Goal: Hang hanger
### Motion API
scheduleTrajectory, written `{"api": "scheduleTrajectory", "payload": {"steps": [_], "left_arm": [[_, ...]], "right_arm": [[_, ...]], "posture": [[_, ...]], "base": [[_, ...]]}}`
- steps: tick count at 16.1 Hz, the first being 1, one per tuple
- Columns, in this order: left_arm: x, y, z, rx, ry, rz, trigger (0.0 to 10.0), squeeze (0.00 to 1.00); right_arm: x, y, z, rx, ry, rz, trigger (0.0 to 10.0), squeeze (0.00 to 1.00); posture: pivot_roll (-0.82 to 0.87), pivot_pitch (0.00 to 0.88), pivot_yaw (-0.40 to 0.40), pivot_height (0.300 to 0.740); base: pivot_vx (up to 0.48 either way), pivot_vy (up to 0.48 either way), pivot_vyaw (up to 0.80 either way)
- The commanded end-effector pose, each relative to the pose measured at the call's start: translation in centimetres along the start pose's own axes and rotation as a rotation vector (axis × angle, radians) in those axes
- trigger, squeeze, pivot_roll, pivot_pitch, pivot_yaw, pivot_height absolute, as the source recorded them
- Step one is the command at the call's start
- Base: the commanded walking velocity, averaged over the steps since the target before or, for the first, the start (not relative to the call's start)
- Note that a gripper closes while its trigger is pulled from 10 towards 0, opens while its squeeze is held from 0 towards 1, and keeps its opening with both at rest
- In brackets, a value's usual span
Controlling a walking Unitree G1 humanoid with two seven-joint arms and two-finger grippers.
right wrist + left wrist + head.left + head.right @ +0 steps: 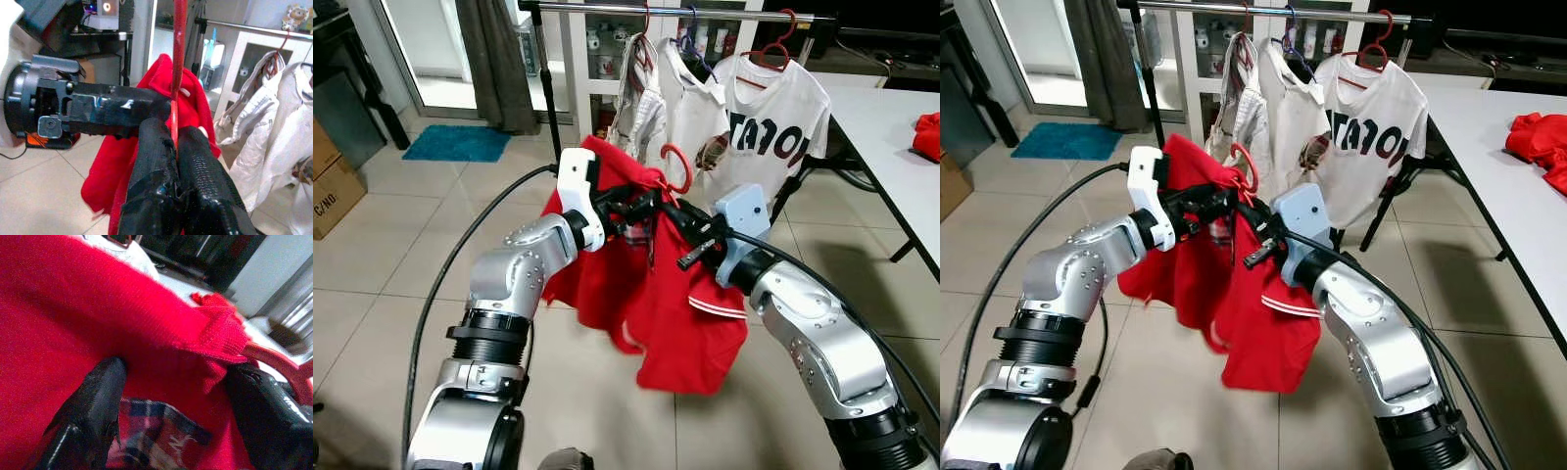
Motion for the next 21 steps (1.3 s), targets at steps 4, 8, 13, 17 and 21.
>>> {"api": "scheduleTrajectory", "payload": {"steps": [4, 8, 13, 17, 21], "left_arm": [[0.2, 0.6, 0.8, 0.046, 0.033, -0.021, 0.0, 0.00], [0.6, 0.5, 1.6, -0.050, 0.081, -0.020, 0.0, 0.00], [0.8, 0.3, 1.8, -0.203, 0.111, 0.009, 0.0, 0.00], [1.2, 0.4, 2.1, -0.393, 0.163, 0.018, 0.0, 0.00], [1.2, 1.0, 1.1, -0.306, 0.104, -0.082, 2.6, 0.00]], "right_arm": [[0.0, 1.8, 1.1, 0.029, 0.058, -0.077, 10.0, 0.00], [0.0, 1.7, 0.9, 0.023, 0.045, -0.073, 10.0, 0.00], [-0.1, 0.9, -0.3, 0.016, -0.023, -0.029, 10.0, 0.00], [-0.1, 0.5, -1.3, 0.010, -0.072, -0.005, 10.0, 0.00], [-0.2, 0.5, -1.7, -0.013, -0.101, -0.007, 10.0, 0.00]], "posture": [[-0.04, 0.000, 0.021, 0.740], [-0.04, 0.000, 0.023, 0.740], [-0.04, 0.000, 0.026, 0.740], [-0.04, 0.000, 0.027, 0.740], [-0.04, 0.000, 0.026, 0.740]], "base": [[0.000, 0.000, 0.00], [0.000, 0.000, 0.00], [0.000, 0.000, 0.00], [0.000, 0.000, 0.00], [0.000, 0.000, 0.00]]}}
Point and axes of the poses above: a point about 5 cm out from each wrist's last joint towards the gripper, its own x axis pointing back from the gripper into the wrist, its own y axis along the axis of the wrist's last joint, z = x × y, the point moved 5 cm from there along -x, pointing out of the wrist towards the gripper, and after that the axes turned 10 degrees about x, right-handed, at the moved point
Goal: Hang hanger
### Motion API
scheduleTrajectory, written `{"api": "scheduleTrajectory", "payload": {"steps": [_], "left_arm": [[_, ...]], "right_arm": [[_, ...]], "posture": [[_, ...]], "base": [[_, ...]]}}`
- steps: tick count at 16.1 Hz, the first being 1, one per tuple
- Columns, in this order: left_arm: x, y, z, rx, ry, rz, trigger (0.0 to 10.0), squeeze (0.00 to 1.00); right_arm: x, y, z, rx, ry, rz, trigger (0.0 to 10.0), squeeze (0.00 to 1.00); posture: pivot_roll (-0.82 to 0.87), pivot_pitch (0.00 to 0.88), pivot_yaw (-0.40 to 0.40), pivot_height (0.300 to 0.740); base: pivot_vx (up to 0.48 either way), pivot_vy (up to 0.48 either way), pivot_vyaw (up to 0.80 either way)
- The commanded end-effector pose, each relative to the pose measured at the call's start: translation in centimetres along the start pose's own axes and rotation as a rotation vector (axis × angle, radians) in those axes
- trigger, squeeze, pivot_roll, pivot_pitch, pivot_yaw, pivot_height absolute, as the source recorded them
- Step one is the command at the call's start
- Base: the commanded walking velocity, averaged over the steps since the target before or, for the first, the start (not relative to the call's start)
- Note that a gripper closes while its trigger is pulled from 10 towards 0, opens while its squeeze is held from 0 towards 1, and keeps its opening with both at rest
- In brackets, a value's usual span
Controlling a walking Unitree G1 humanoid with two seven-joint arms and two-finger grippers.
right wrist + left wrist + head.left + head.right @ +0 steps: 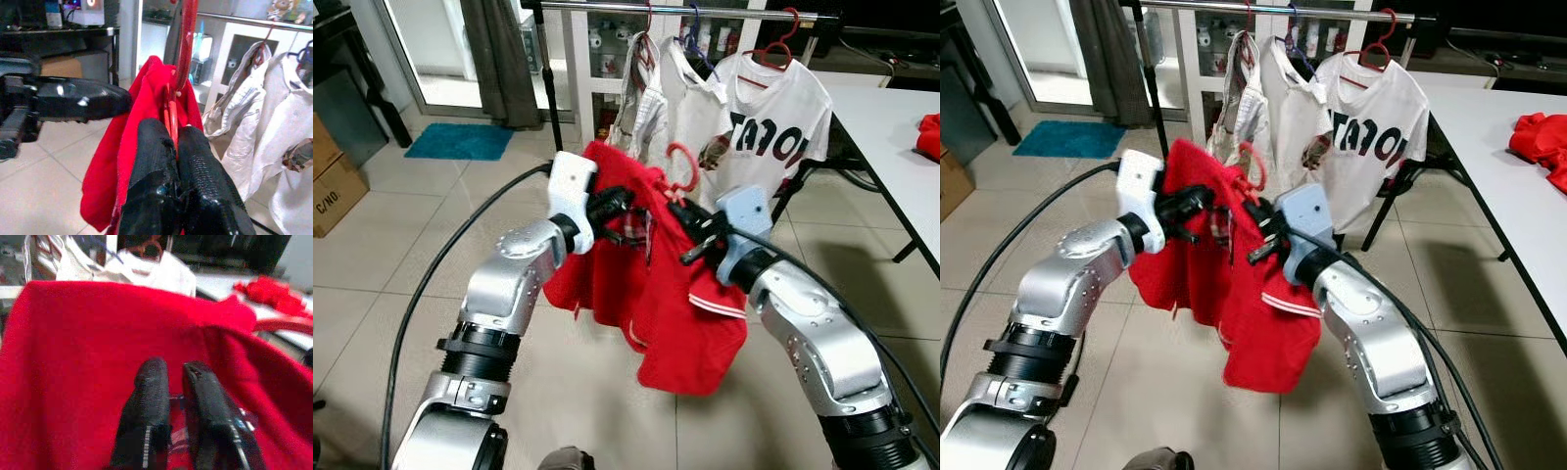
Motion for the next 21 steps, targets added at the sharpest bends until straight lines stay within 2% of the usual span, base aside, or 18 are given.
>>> {"api": "scheduleTrajectory", "payload": {"steps": [1, 2, 3, 4, 6, 7, 8, 12, 17, 19, 20, 21], "left_arm": [[0.2, 0.8, -0.3, 0.055, -0.028, -0.057, 6.3, 0.00], [0.7, 1.3, -0.3, 0.153, -0.052, -0.109, 6.9, 0.00], [0.7, 1.3, -0.3, 0.153, -0.052, -0.109, 6.9, 0.00], [1.2, 1.0, 0.2, 0.172, -0.048, -0.114, 0.0, 0.00], [1.4, 0.7, 0.4, 0.145, -0.046, -0.104, 0.0, 0.00], [1.7, 1.0, -0.6, 0.183, -0.130, -0.111, 10.0, 0.00], [2.1, 1.3, -1.8, 0.201, -0.219, -0.112, 10.0, 1.00], [2.4, 1.4, -2.6, 0.221, -0.292, -0.112, 10.0, 1.00], [2.0, 2.0, -3.1, 0.273, -0.353, -0.109, 10.0, 1.00], [1.6, 1.9, -2.9, 0.285, -0.342, -0.093, 10.0, 1.00], [1.0, 1.5, -2.2, 0.251, -0.293, -0.064, 10.0, 0.51], [0.8, 1.3, -2.0, 0.240, -0.278, -0.054, 10.0, 0.25]], "right_arm": [[-0.1, 1.3, -0.9, 0.002, -0.036, -0.043, 10.0, 0.00], [0.0, 1.3, -1.1, -0.007, -0.048, -0.042, 10.0, 0.00], [0.0, 1.3, -1.1, -0.007, -0.048, -0.042, 10.0, 0.00], [0.0, 1.3, -1.3, -0.010, -0.055, -0.041, 10.0, 0.00], [0.0, 1.4, -1.3, -0.011, -0.056, -0.042, 10.0, 0.00], [0.0, 1.5, -1.2, -0.011, -0.051, -0.045, 10.0, 0.00], [0.0, 1.5, -1.1, -0.006, -0.047, -0.046, 10.0, 0.00], [0.0, 1.8, -0.8, 0.020, -0.027, -0.050, 10.0, 0.00], [0.1, 2.3, 0.1, 0.048, 0.017, -0.071, 10.0, 0.00], [0.1, 2.4, 0.3, 0.053, 0.028, -0.075, 10.0, 0.00], [0.2, 2.5, 0.4, 0.058, 0.039, -0.081, 10.0, 0.00], [0.2, 2.6, 0.5, 0.059, 0.042, -0.082, 10.0, 0.00]], "posture": [[-0.04, 0.000, 0.026, 0.740], [-0.04, 0.000, 0.028, 0.740], [-0.04, 0.000, 0.028, 0.740], [-0.04, 0.000, 0.027, 0.740], [-0.04, 0.000, 0.027, 0.740], [-0.04, 0.000, 0.023, 0.740], [-0.04, 0.000, 0.023, 0.740], [-0.04, 0.000, 0.023, 0.740], [-0.05, 0.000, 0.031, 0.740], [-0.05, 0.000, 0.032, 0.740], [-0.05, 0.000, 0.033, 0.740], [-0.05, 0.000, 0.033, 0.740]], "base": [[0.000, 0.000, 0.00], [0.000, 0.000, 0.00], [0.000, 0.000, 0.00], [0.000, 0.000, 0.00], [0.000, 0.000, 0.00], [0.000, 0.000, 0.00], [0.000, 0.000, 0.00], [0.000, 0.000, 0.00], [0.000, 0.000, 0.00], [0.000, 0.000, 0.00], [0.000, 0.000, 0.00], [0.000, 0.000, 0.00]]}}
Point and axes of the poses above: a point about 5 cm out from each wrist's last joint towards the gripper, its own x axis pointing back from the gripper into the wrist, its own y axis along the axis of the wrist's last joint, z = x × y, the point moved 5 cm from there along -x, pointing out of the wrist towards the gripper, and after that the axes turned 10 degrees about x, right-handed, at the moved point
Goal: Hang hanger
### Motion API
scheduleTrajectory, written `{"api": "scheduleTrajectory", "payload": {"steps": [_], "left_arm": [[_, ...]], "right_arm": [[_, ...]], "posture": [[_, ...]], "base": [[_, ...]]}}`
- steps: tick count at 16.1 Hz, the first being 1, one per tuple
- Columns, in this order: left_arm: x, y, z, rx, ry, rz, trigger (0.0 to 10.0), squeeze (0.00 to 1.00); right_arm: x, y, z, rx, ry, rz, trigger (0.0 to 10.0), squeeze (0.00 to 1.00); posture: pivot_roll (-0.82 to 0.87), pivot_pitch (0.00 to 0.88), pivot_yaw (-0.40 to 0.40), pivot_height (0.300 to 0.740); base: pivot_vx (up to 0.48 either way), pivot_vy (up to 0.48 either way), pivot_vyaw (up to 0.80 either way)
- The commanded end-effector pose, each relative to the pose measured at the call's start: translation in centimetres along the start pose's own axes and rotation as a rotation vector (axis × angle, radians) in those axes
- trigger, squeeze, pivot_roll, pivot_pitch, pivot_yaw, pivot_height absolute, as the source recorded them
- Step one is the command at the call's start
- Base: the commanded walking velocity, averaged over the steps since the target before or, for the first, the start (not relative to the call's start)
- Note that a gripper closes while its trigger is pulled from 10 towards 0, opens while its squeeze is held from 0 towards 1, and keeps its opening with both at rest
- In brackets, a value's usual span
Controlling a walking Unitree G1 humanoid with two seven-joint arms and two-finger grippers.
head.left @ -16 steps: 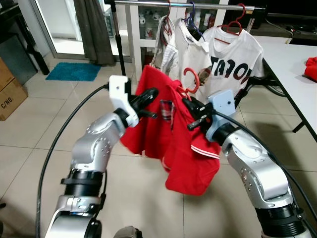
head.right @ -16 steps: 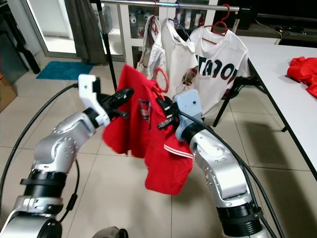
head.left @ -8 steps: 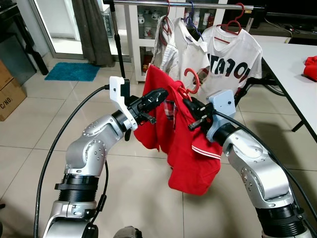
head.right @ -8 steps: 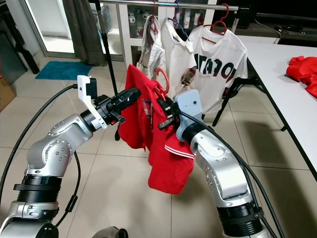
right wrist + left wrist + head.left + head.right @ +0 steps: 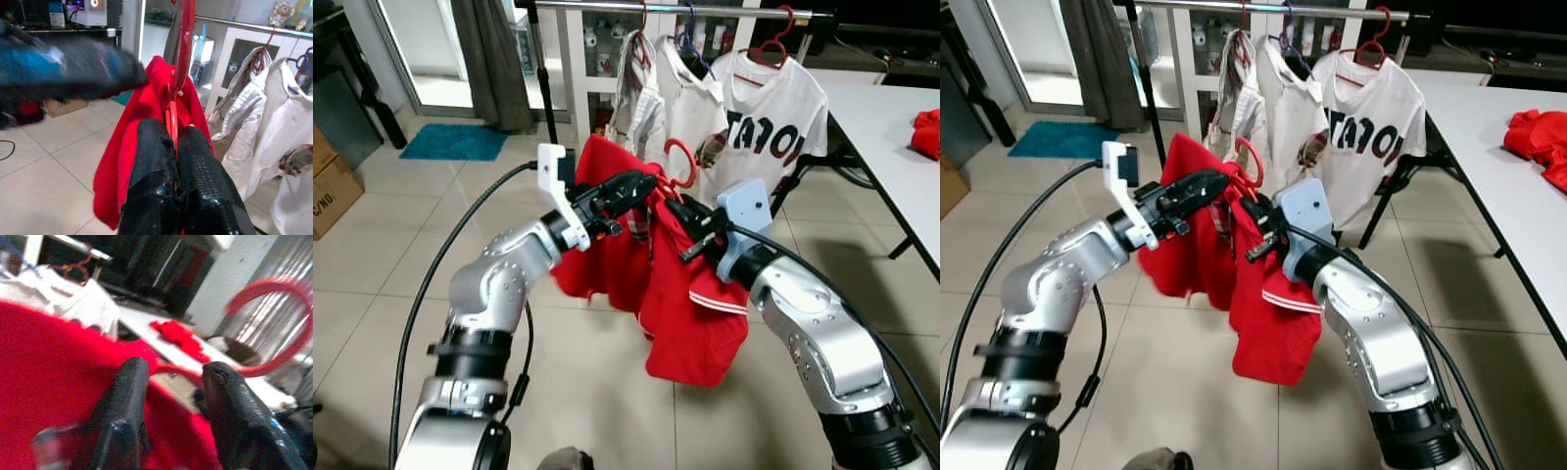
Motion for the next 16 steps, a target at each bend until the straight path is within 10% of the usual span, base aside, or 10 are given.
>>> {"api": "scheduleTrajectory", "payload": {"steps": [1, 2, 4, 16], "left_arm": [[-0.2, 0.1, 0.3, -0.029, 0.024, 0.014, 10.0, 0.00], [-0.4, 0.1, 0.9, -0.049, 0.053, 0.019, 4.0, 0.00], [-0.4, 0.1, 1.4, -0.077, 0.090, 0.027, 0.0, 0.00], [-1.3, -0.9, 0.0, -0.125, -0.062, 0.096, 0.0, 0.00]], "right_arm": [[0.1, 1.9, 0.2, 0.031, 0.011, -0.070, 10.0, 0.00], [0.1, 1.9, 0.2, 0.033, 0.014, -0.070, 10.0, 0.00], [0.2, 1.9, 0.2, 0.034, 0.008, -0.068, 10.0, 0.00], [0.1, 1.9, 0.2, 0.039, 0.009, -0.065, 10.0, 0.00]], "posture": [[-0.05, 0.000, 0.033, 0.740], [-0.05, 0.000, 0.035, 0.740], [-0.05, 0.000, 0.040, 0.740], [-0.05, 0.000, 0.043, 0.740]], "base": [[0.000, 0.000, 0.00], [0.000, 0.000, 0.00], [0.000, 0.000, 0.00], [0.000, 0.000, 0.00]]}}
Point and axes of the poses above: a point about 5 cm out from each wrist's last joint towards the gripper, its own x axis pointing back from the gripper into the wrist, its own y axis along the axis of the wrist's last joint, z = x × y, the point moved 5 cm from there along -x, pointing out of the wrist towards the gripper, and after that the axes turned 10 degrees about x, right-handed, at the moved point
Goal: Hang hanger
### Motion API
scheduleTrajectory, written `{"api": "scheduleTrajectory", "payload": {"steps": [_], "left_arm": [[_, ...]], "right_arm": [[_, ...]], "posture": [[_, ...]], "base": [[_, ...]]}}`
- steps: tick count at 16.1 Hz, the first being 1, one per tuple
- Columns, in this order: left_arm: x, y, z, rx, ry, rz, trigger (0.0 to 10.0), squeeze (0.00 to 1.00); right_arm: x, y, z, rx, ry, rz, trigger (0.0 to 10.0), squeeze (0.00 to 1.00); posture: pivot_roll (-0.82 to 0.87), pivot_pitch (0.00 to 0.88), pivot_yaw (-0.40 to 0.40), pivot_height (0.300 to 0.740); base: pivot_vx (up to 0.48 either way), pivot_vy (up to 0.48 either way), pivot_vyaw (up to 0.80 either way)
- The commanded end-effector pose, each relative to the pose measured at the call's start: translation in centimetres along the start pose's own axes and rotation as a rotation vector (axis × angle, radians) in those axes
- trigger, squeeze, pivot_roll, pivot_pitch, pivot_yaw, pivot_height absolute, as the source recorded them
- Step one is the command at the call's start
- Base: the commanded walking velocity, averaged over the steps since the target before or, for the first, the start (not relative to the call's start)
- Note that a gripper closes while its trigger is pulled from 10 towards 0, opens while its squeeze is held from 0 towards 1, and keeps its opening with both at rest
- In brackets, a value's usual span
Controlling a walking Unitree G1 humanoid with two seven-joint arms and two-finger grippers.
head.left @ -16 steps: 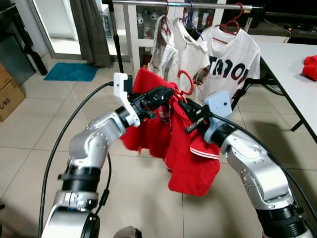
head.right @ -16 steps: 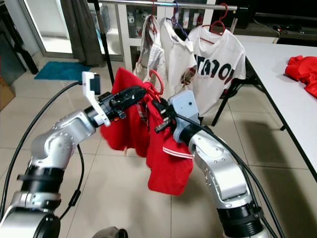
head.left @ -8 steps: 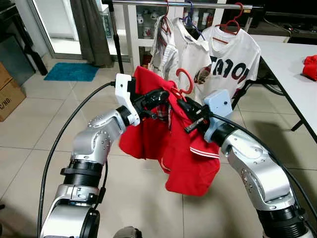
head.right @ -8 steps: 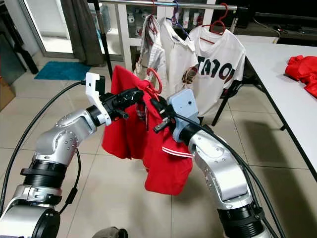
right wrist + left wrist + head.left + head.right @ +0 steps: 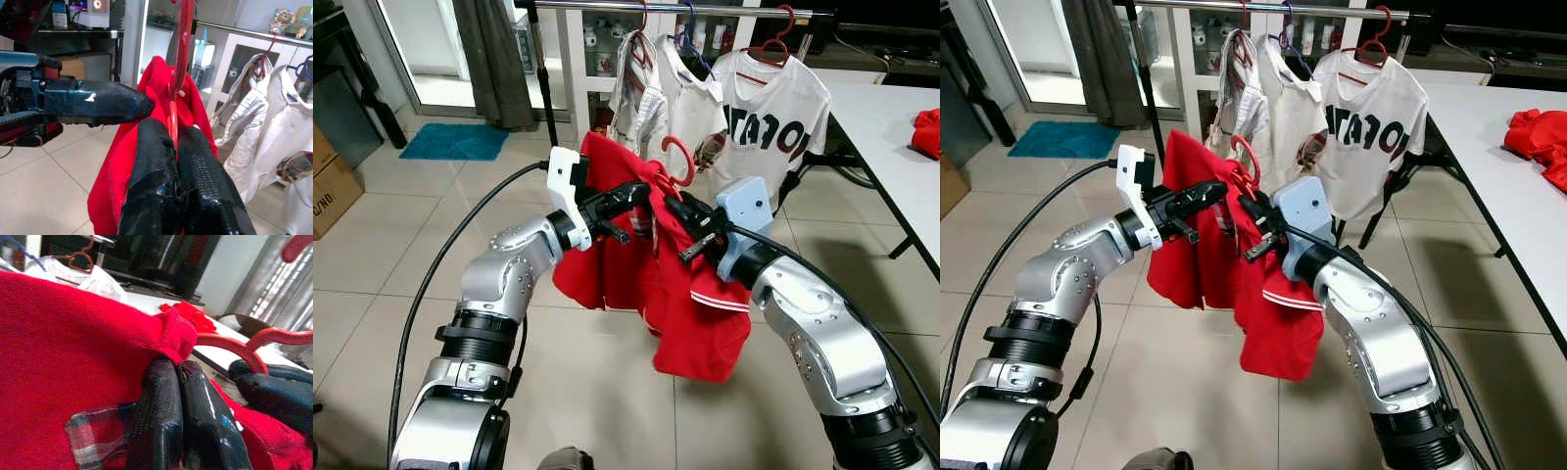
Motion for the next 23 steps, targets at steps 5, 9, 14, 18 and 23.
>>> {"api": "scheduleTrajectory", "payload": {"steps": [5, 9, 14, 18, 23], "left_arm": [[-0.6, 0.5, -0.8, -0.021, -0.044, 0.000, 0.0, 0.00], [0.0, 1.7, 0.9, -0.020, 0.086, -0.104, 0.0, 0.00], [1.4, 1.1, 1.4, 0.032, 0.176, -0.174, 0.0, 0.00], [1.9, -3.2, 1.5, -0.001, 0.252, -0.034, 0.0, 0.00], [1.8, -7.3, 1.3, -0.057, 0.287, 0.132, 0.0, 0.00]], "right_arm": [[0.0, 1.3, 0.2, 0.012, 0.004, -0.047, 10.0, 0.00], [-0.1, -0.3, -0.7, -0.011, -0.073, 0.039, 10.0, 0.00], [0.5, -2.8, -4.3, -0.066, -0.327, 0.169, 10.0, 0.00], [2.5, -2.7, -9.6, -0.067, -0.671, 0.186, 10.0, 0.00], [2.7, -0.5, -10.9, -0.088, -0.748, 0.073, 10.0, 0.00]], "posture": [[-0.05, 0.000, 0.041, 0.740], [-0.05, 0.000, 0.039, 0.740], [-0.05, 0.000, 0.026, 0.740], [-0.05, 0.000, 0.022, 0.740], [-0.05, 0.000, 0.023, 0.740]], "base": [[0.000, 0.000, 0.00], [0.000, 0.000, 0.00], [0.000, 0.000, 0.00], [0.000, 0.000, 0.00], [0.000, 0.000, 0.00]]}}
Point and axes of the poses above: a point about 5 cm out from each wrist's last joint towards the gripper, its own x axis pointing back from the gripper into the wrist, its own y axis along the axis of the wrist's last joint, z = x × y, the point moved 5 cm from there along -x, pointing out of the wrist towards the gripper, and after that the axes turned 10 degrees about x, right-handed, at the moved point
